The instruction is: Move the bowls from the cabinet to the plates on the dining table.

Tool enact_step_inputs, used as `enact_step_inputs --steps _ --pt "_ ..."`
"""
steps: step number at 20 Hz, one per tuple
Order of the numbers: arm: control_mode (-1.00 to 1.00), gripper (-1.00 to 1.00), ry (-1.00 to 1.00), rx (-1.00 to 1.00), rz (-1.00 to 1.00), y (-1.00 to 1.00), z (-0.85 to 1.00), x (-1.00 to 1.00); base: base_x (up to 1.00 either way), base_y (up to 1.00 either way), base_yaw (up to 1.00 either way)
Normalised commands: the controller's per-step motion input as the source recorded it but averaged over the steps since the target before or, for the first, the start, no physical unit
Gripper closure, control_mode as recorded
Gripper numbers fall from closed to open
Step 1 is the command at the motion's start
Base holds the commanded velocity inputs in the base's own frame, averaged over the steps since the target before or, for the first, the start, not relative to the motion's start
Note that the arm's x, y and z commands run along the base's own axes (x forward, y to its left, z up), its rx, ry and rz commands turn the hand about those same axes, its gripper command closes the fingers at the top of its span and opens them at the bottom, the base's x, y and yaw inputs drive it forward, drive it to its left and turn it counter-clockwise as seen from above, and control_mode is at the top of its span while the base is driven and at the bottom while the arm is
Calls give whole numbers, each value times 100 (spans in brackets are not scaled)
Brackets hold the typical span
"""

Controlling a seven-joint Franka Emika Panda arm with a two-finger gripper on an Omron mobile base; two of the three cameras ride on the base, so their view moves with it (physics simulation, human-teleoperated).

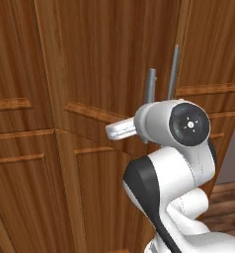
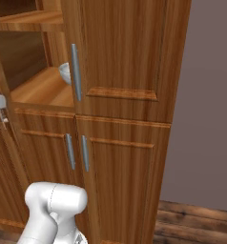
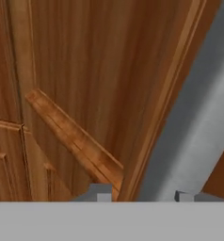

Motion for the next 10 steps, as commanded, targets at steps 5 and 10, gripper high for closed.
enact_step_inputs --steps 5,10 --pt "-100 100 0 -1 0 61 0 -47 0 0 0" --pt "-100 100 0 -3 0 60 0 -41 0 0 0"
